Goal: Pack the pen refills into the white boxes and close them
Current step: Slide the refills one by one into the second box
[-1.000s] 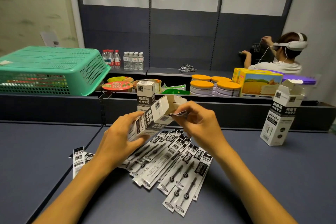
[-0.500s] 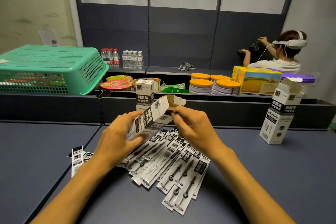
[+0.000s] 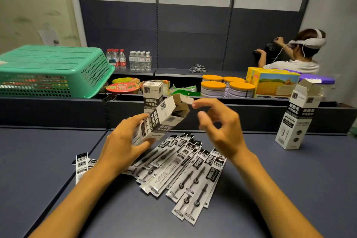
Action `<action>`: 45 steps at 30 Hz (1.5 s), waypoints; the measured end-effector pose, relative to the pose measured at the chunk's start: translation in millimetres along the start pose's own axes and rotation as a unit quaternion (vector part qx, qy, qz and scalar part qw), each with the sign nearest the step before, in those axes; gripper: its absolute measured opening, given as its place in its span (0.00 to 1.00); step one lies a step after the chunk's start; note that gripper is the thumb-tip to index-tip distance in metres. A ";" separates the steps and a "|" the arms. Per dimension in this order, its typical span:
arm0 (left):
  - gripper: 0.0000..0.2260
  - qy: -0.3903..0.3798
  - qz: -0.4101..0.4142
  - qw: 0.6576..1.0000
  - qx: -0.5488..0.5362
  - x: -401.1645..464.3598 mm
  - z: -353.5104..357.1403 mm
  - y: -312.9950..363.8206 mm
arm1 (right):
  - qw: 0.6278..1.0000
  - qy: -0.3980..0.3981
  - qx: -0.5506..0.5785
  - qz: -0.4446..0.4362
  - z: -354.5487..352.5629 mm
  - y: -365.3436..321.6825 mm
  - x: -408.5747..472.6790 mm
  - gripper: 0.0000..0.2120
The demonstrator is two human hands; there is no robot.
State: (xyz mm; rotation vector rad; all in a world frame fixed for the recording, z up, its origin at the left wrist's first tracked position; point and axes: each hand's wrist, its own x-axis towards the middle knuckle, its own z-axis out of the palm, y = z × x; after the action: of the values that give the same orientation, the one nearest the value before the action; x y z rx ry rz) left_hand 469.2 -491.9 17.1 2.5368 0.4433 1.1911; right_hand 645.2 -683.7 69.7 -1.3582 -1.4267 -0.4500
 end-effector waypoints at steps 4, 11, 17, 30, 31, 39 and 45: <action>0.31 0.000 -0.004 1.000 -0.005 0.5 -2.3 -0.9 | 0.985 -0.094 -0.085 0.116 -20.8 28.7 -3.2 0.03; 0.31 -0.003 -0.009 1.000 -0.011 0.6 -2.6 -1.1 | 0.851 -0.357 -0.198 0.331 -40.0 63.5 -17.4 0.19; 0.31 -0.004 -0.010 1.000 -0.011 -1.2 -3.4 -2.7 | 0.822 -0.429 -0.160 0.338 -44.3 59.2 -20.9 0.25; 0.31 -0.002 -0.008 1.000 -0.013 -0.6 -2.3 -2.8 | 0.829 -0.447 -0.132 0.310 -33.1 56.5 -23.6 0.13; 0.31 -0.002 -0.008 1.000 -0.014 -0.6 -2.4 -2.7 | 0.832 -0.445 -0.130 0.305 -32.5 56.8 -23.5 0.12; 0.30 0.000 -0.003 1.000 -0.018 -1.3 -2.0 -3.4 | 0.843 -0.428 -0.075 0.318 -43.6 53.8 -20.2 0.14; 0.30 0.001 -0.003 1.000 -0.018 -1.2 -0.8 -4.9 | 0.822 -0.461 -0.113 0.315 -34.9 57.8 -24.3 0.13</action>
State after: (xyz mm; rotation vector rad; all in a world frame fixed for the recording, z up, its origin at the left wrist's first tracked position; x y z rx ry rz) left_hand 467.1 -487.9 14.9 2.5012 0.4266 1.1887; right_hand 705.6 -708.2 39.8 -2.3002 -1.5357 0.5927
